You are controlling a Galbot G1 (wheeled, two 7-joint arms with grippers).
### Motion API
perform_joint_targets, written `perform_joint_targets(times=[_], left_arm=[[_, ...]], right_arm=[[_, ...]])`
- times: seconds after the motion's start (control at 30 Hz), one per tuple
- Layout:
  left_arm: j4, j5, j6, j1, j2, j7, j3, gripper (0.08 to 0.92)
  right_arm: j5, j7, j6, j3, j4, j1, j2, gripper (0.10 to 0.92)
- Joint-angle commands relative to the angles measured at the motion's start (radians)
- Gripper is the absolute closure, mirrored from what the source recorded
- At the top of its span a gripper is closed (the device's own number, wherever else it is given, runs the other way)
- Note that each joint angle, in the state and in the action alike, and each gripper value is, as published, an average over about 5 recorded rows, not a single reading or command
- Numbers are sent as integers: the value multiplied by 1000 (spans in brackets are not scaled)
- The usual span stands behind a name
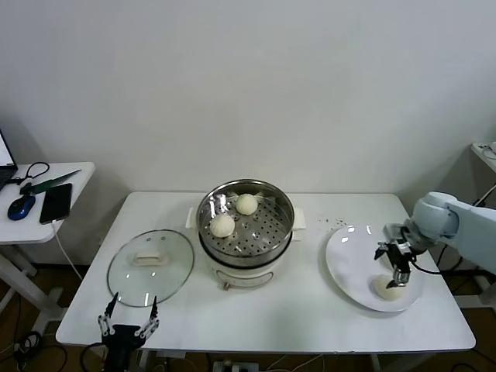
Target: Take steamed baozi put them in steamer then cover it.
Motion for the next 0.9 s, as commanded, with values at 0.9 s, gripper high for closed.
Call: perform_joint_targets(times=[0.9], left_arm=[[13, 39, -1, 4, -16, -3, 6, 177]], right_arm=[[-80, -22, 40, 109, -120, -142, 64, 299]])
